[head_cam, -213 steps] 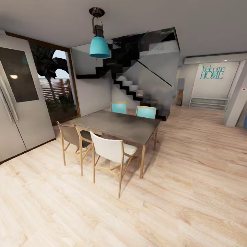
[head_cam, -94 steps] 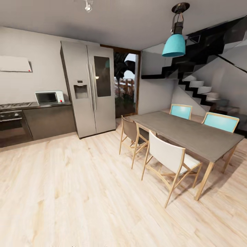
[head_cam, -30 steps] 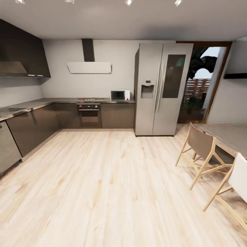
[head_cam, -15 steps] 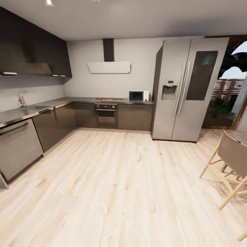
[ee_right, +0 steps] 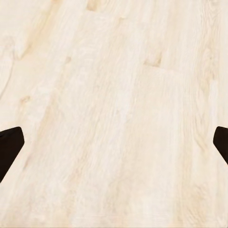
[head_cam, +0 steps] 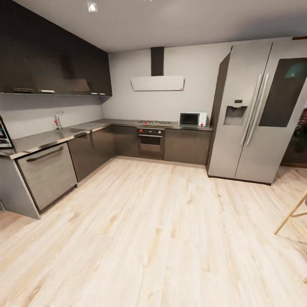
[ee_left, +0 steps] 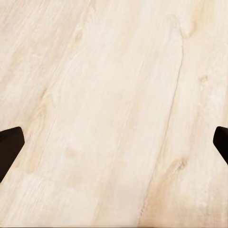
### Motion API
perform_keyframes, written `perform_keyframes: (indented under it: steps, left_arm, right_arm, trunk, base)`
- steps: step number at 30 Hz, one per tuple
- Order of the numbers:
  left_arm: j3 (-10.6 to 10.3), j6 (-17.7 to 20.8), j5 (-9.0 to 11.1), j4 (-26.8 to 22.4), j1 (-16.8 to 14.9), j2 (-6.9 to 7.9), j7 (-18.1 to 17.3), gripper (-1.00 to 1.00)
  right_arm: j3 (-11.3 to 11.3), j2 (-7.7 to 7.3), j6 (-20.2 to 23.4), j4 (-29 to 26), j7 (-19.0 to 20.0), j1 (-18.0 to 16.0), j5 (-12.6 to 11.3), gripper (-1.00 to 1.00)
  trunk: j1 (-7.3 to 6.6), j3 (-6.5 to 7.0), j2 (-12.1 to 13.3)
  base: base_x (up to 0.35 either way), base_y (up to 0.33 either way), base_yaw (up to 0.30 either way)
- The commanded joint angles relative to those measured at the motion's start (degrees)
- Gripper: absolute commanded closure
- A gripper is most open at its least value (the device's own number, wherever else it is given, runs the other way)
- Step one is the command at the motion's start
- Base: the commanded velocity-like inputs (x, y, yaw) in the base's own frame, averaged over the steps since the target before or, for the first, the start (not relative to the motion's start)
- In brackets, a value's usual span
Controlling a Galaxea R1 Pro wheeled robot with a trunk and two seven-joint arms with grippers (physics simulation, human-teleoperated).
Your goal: Pick up the poster from the kitchen countertop and hang it on one of the wall nails in the kitchen.
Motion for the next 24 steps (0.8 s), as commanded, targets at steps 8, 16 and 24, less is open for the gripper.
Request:
perform_keyframes:
  steps: [8,16,24]
  left_arm:
    - [0.0,-0.1,0.0,-0.1,0.0,-0.01,0.0,-1.0]
    - [0.1,-0.1,0.0,-0.1,0.0,-0.01,0.0,-1.0]
    - [1.5,-0.1,0.2,-0.1,0.0,-0.01,-0.1,-1.0]
  right_arm:
    - [0.1,0.01,-0.2,0.0,-0.3,0.0,0.1,-1.0]
    - [0.1,0.01,-0.1,0.0,-0.2,0.0,0.1,-1.0]
    - [0.1,-0.06,0.0,0.3,0.1,0.0,0.1,-1.0]
  trunk:
    - [0.0,-0.21,0.0]
    - [0.0,-0.43,0.0]
    - [0.0,-0.54,0.0]
  base:
    - [0.0,0.0,0.289]
    - [0.022,0.0,0.276]
    - [0.277,0.0,0.081]
